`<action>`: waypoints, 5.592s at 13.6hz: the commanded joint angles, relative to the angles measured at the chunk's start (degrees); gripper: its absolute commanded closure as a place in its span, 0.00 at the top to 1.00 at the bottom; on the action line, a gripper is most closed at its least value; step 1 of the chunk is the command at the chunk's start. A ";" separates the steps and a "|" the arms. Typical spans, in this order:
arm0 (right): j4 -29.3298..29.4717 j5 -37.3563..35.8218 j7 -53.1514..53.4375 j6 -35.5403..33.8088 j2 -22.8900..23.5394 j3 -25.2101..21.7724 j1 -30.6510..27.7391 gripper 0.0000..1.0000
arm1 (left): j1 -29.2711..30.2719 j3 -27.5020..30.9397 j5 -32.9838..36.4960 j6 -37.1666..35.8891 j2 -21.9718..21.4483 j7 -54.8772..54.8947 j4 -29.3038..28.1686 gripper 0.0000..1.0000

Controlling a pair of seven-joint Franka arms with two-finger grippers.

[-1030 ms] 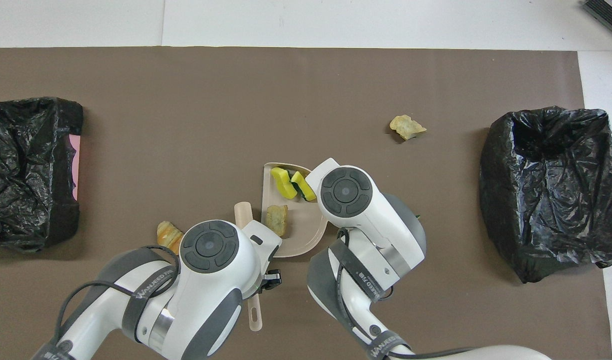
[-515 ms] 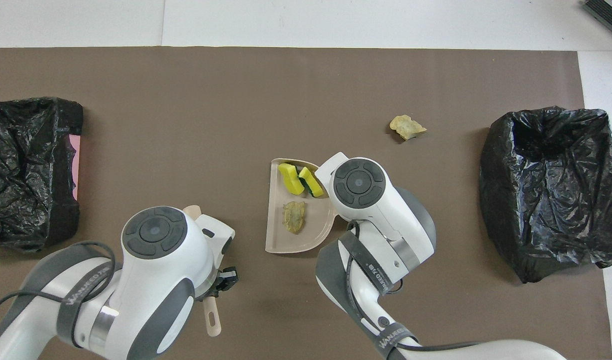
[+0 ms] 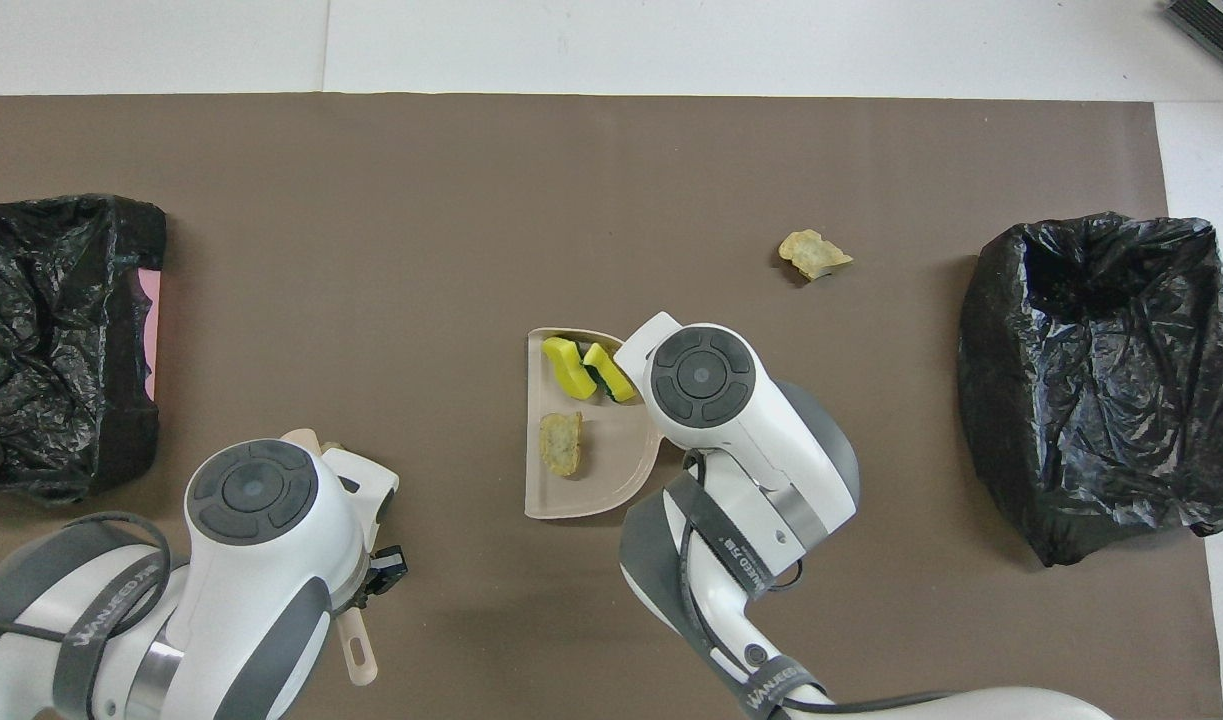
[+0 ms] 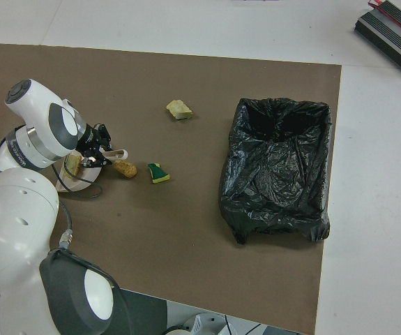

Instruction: Sweep and dump trash in bin

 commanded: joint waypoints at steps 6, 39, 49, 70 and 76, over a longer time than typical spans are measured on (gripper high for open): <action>-2.41 -0.72 -1.55 0.45 -1.86 0.38 1.17 0.00 | -1.87 -1.74 -5.13 14.38 6.28 15.59 1.56 0.00; 9.19 3.16 -31.94 -16.86 -8.36 -0.41 -29.57 0.00 | -2.41 -30.22 -18.85 14.38 -1.44 2.70 0.69 0.00; 9.98 -7.47 -55.05 -6.60 -8.19 -0.50 -52.33 0.00 | -3.81 -30.49 -22.72 20.01 -0.65 3.40 -1.33 0.67; 4.09 -36.14 -53.57 1.51 -15.66 -0.50 -57.80 0.00 | -4.43 16.25 4.52 -5.18 16.93 43.02 46.37 1.00; 4.35 -30.00 -52.61 -3.22 -19.00 0.38 -53.43 0.00 | -4.34 21.97 4.96 -20.58 16.75 50.86 57.11 1.00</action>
